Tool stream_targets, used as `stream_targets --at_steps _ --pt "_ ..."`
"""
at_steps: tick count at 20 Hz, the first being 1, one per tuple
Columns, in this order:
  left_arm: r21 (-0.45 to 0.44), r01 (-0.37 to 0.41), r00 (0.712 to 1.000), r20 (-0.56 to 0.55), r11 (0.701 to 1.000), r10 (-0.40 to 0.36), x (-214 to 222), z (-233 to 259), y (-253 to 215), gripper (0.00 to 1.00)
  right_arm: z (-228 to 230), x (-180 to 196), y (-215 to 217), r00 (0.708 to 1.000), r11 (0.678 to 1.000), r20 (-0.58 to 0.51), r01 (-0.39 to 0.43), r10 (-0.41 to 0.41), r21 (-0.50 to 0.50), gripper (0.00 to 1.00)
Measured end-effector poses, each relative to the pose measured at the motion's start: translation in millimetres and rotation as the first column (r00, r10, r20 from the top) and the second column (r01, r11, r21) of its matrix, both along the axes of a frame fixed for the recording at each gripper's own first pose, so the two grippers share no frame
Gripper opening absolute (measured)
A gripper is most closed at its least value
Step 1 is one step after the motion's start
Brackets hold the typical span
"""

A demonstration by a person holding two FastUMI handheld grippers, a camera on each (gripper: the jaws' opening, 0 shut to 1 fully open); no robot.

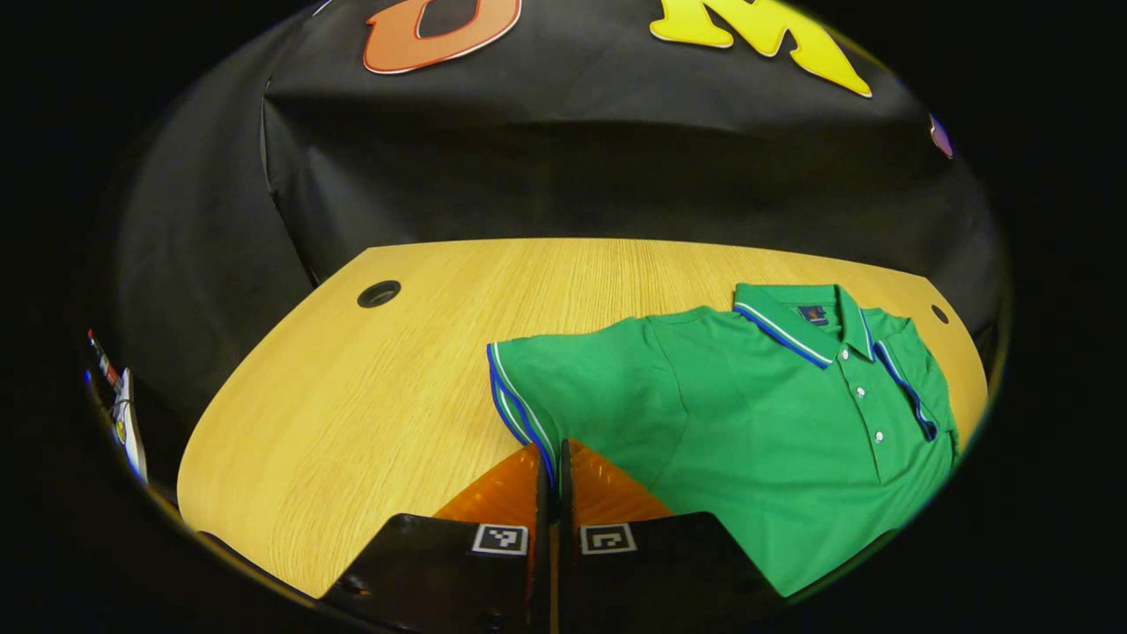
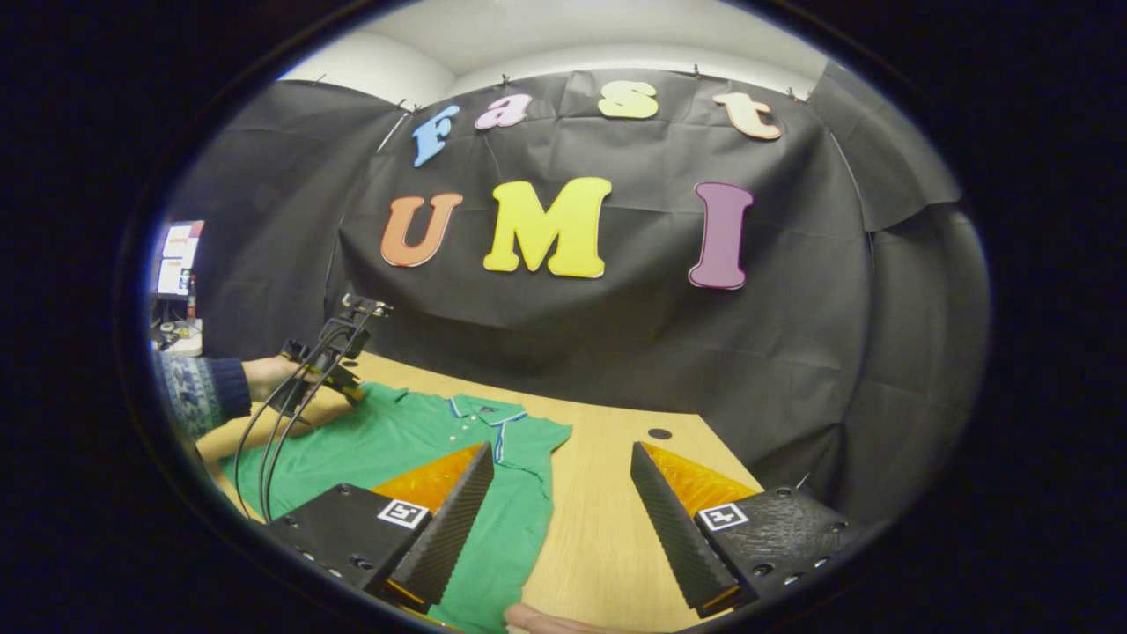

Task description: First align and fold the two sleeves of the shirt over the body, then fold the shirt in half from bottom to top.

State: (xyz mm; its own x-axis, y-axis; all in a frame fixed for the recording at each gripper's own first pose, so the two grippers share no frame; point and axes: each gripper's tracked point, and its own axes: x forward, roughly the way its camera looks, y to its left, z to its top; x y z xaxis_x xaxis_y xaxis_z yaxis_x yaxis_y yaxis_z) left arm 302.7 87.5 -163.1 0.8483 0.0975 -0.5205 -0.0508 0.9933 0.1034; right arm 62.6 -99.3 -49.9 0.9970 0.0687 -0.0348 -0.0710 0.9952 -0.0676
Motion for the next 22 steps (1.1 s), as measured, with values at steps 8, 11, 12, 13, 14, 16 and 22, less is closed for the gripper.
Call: stream_targets --at_steps 8,11,12,13,14,16,22 --pt "0.034 0.027 0.999 0.041 0.999 -0.029 0.8 29.0 -39.9 0.09 -1.1 -0.1 -0.2 1.0 1.0 -0.002 0.007 -0.007 -0.005 0.95" --pt "0.03 0.079 0.996 0.046 0.996 -0.08 -0.2 32.2 -71.3 0.1 -1.2 0.3 -0.3 1.0 1.0 0.004 0.009 -0.009 -0.017 0.96" --pt "0.016 0.109 0.993 0.047 0.994 -0.11 -3.0 32.2 -86.6 0.11 -1.0 0.8 -1.3 1.0 1.0 0.006 0.016 -0.016 -0.024 0.95" --pt "0.0 0.156 0.986 0.052 0.988 -0.156 -6.9 34.8 -104.3 0.12 -2.0 0.7 -2.2 1.0 0.999 0.007 0.02 -0.02 -0.03 0.95" --pt "-0.009 0.205 0.977 0.061 0.979 -0.204 -9.1 37.2 -121.9 0.16 -2.6 0.9 -1.4 1.0 0.999 0.009 0.022 -0.022 -0.035 0.95" --pt "-0.009 0.257 0.964 0.075 0.966 -0.255 -14.9 41.6 -143.9 0.46 -2.8 0.3 -0.2 1.0 0.999 0.006 0.019 -0.019 -0.031 0.95" --pt "0.054 0.196 0.965 0.165 0.979 -0.203 -37.3 75.4 -141.9 1.0 -1.1 -3.3 6.4 1.0 0.999 0.006 0.01 -0.01 -0.034 0.96"
